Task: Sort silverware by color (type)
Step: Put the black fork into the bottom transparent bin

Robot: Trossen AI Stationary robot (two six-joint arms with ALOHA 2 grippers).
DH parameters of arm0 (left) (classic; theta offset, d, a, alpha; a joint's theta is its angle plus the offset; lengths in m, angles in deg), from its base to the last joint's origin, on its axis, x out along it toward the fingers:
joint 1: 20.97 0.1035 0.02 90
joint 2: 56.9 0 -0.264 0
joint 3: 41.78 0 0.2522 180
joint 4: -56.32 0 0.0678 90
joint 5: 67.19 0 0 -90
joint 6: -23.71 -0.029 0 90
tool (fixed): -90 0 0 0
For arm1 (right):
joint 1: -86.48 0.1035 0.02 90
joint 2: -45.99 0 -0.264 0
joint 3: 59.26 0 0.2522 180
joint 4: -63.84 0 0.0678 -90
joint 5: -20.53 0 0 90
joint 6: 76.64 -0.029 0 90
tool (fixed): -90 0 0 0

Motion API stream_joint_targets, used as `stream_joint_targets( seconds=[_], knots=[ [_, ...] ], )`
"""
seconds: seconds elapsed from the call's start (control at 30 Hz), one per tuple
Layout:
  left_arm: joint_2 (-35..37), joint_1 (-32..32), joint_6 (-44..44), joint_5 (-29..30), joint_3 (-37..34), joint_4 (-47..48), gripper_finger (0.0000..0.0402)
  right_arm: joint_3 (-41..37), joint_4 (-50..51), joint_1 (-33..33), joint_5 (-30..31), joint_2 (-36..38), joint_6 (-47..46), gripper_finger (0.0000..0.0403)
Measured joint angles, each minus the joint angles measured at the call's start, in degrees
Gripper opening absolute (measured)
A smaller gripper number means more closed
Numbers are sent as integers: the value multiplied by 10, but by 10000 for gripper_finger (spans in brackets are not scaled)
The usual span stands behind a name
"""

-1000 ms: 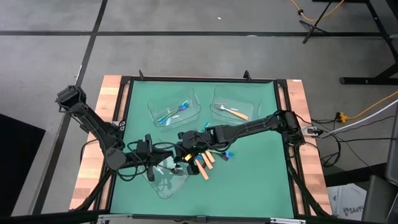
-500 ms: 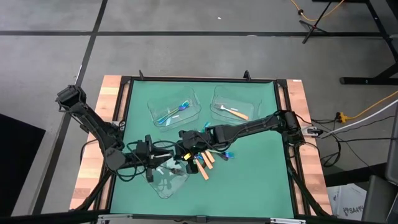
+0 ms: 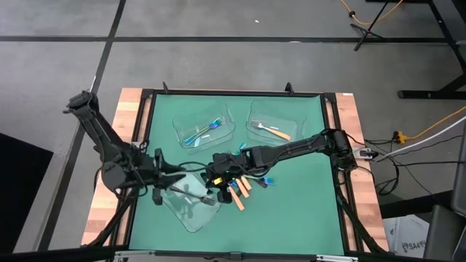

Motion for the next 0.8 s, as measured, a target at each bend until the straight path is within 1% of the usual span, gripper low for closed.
stream_joint_targets(
  seconds=[0.13, 0.27, 0.43, 0.63, 0.8],
  knots=[
    [39, 3, -1, 3, 0, 59, 100, 0, 4, 0, -1, 0, 0, 0],
    [57, 17, -1, 4, 0, 92, 100, 0, 8, 0, 12, -9, 0, 0],
    [57, 37, 2, -8, 0, 125, 100, 1, -4, 0, 12, -36, 0, 0],
    [52, 57, 50, -39, 0, 167, 100, 0, -7, 0, 12, -49, 0, 0],
    [45, 66, 79, -51, 0, 171, 100, 0, -5, 0, 12, -54, 1, 0]
  ],
)
